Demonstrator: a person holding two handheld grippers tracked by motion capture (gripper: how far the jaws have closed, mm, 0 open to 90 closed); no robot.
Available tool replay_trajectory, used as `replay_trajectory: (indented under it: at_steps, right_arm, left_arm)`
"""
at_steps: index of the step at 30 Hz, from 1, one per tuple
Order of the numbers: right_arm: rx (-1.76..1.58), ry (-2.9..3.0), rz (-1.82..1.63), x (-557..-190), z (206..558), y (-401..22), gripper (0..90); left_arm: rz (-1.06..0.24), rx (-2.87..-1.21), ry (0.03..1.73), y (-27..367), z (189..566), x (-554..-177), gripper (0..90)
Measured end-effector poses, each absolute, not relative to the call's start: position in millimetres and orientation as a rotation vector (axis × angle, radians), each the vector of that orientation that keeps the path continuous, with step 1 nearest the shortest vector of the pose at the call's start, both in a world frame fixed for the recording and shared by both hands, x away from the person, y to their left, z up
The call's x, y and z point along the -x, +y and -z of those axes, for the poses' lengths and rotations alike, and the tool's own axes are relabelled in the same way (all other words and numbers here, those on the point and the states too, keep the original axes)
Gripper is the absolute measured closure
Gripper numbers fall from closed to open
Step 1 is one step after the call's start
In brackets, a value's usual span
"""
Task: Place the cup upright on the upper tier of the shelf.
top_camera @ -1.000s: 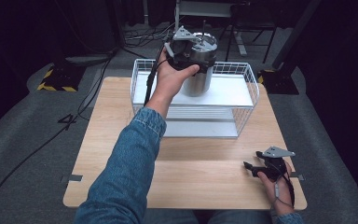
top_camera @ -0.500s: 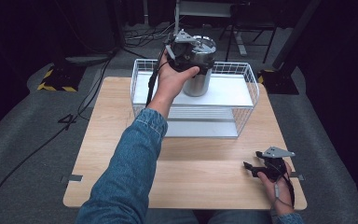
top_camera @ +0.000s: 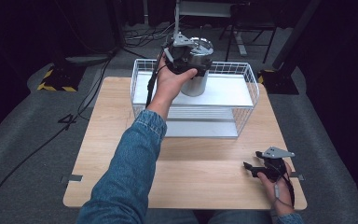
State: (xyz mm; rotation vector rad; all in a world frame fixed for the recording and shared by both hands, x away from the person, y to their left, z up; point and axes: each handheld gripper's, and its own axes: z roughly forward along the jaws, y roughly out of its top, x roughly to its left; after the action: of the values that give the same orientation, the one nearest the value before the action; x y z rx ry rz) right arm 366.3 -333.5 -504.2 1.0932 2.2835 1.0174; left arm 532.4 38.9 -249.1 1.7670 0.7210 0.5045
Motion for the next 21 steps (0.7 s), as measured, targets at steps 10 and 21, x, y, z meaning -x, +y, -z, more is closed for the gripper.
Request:
replay_trajectory:
  at_steps: [10, 21]
  right_arm:
    - [-1.085, 2.286, -1.017, -366, 504, -334, 25.2]
    - [-1.086, 2.286, -1.016, -366, 504, -334, 25.3]
  left_arm:
    - [-0.473, -1.743, 0.711, 41, 253, -535, 2.2]
    - [-0.442, -1.736, 0.664, 53, 255, -533, 2.2]
